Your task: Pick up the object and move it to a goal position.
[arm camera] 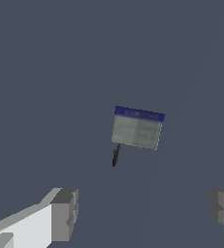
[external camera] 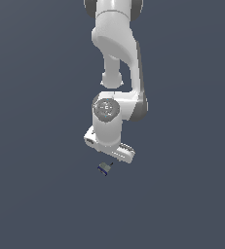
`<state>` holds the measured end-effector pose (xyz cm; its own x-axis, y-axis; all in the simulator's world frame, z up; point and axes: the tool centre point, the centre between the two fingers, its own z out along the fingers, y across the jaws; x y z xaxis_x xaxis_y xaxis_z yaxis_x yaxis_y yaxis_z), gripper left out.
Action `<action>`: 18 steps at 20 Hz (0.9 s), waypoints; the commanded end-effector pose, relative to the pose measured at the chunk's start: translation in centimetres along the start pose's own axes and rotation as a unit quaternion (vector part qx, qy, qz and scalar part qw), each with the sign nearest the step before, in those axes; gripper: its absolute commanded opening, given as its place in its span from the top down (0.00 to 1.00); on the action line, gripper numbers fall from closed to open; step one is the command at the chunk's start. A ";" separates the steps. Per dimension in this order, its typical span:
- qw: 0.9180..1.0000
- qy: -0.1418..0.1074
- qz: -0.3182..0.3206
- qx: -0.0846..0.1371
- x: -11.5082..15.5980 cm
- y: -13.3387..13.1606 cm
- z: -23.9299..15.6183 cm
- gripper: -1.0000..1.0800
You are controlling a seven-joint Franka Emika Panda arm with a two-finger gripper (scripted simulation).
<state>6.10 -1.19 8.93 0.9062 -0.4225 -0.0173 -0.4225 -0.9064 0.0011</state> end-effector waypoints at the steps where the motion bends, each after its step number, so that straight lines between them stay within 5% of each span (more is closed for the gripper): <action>1: 1.000 0.003 0.030 0.001 1.0 0.2 0.8 0.04; 18: 0.996 0.008 0.088 0.001 2.7 0.6 3.2 0.04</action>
<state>8.27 -2.82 6.03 0.8187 -0.5742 -0.0001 -0.5742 -0.8187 -0.0001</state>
